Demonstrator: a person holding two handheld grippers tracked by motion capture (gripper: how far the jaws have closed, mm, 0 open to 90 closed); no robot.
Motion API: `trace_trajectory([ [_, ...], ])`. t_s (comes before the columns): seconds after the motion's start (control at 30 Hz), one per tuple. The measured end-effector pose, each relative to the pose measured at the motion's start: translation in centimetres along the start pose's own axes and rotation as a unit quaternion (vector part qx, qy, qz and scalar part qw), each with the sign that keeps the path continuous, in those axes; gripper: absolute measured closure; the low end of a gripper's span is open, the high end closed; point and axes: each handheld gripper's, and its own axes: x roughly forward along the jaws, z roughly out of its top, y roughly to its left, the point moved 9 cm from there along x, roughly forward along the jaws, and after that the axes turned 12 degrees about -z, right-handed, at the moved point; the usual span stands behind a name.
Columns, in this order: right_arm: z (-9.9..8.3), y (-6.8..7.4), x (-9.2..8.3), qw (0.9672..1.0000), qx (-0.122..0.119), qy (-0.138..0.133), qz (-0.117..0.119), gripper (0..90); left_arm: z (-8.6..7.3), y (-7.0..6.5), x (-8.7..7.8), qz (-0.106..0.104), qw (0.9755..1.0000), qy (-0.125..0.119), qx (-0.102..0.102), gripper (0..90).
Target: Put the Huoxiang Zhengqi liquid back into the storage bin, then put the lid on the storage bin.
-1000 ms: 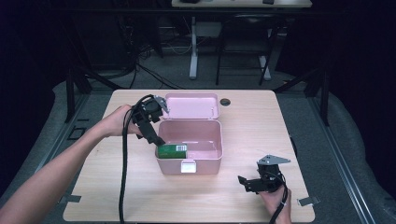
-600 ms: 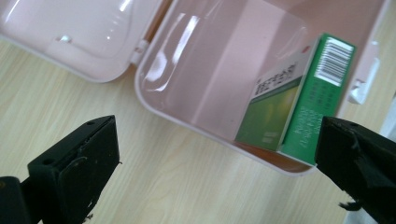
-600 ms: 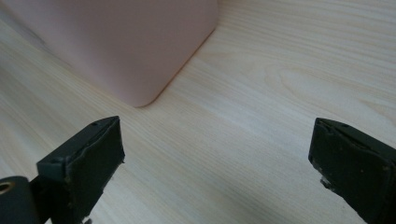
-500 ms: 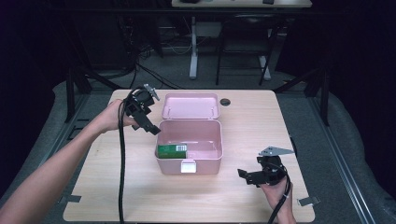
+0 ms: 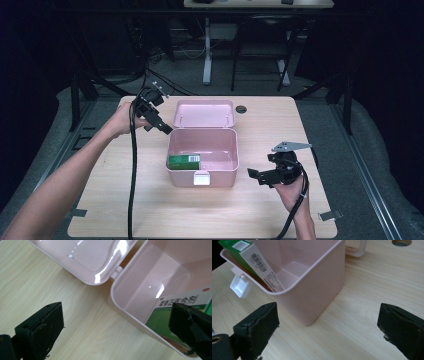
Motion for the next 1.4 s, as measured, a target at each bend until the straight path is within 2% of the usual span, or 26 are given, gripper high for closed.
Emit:
trace_trajectory([
  [0.07, 0.6, 0.3, -0.1, 1.0, -0.001, -0.002, 0.003, 2.9, 0.2, 0.3, 0.1, 0.002, 1.0, -0.004, -0.005, 0.2],
  [0.1, 0.8, 0.4, -0.2, 1.0, -0.004, -0.002, 0.004, 3.0, 0.4, 0.4, 0.0, -0.005, 0.9999, -0.013, -0.009, 0.2],
  [0.23, 1.7, 1.0, -0.1, 0.9999, -0.014, 0.002, 0.0, 3.1, 1.1, 1.2, -0.6, 0.004, 0.9995, -0.028, -0.016, 0.2],
  [0.3, 2.1, 1.3, -0.1, 0.9998, -0.019, 0.001, 0.003, 3.2, 1.2, 1.4, -0.5, 0.012, 0.9995, -0.024, -0.016, 0.2],
  [0.37, 2.5, 1.6, 0.0, 0.9998, -0.02, -0.001, 0.008, 3.2, 1.4, 1.5, -0.5, 0.004, 0.9995, -0.024, -0.019, 0.2],
  [0.47, 2.9, 1.9, 0.3, 0.9996, -0.025, 0.0, 0.009, 3.3, 2.0, 1.7, -0.6, 0.009, 0.9992, -0.032, -0.021, 0.2],
  [0.57, 3.2, 2.2, 0.4, 0.9996, -0.026, -0.002, 0.011, 3.4, 2.4, 2.1, -0.7, 0.016, 0.9992, -0.029, -0.022, 0.2],
  [0.63, 3.5, 2.3, 0.4, 0.9996, -0.025, -0.004, 0.012, 3.4, 2.5, 2.4, -0.5, 0.028, 0.9991, -0.023, -0.02, 0.2],
  [0.77, 3.7, 2.5, 0.7, 0.9996, -0.026, -0.003, 0.014, 3.4, 2.8, 2.5, 0.2, 0.017, 0.9992, -0.025, -0.027, 0.2],
  [1.07, 3.6, 2.7, 1.1, 0.9996, -0.023, 0.003, 0.017, 3.7, 3.0, 3.6, 1.1, 0.021, 0.9984, -0.03, -0.042, 0.2],
  [1.4, 3.6, 3.1, 1.8, 0.9994, -0.026, 0.013, 0.018, 4.4, 3.1, 5.3, 2.7, 0.031, 0.9954, -0.038, -0.082, 1.6],
])
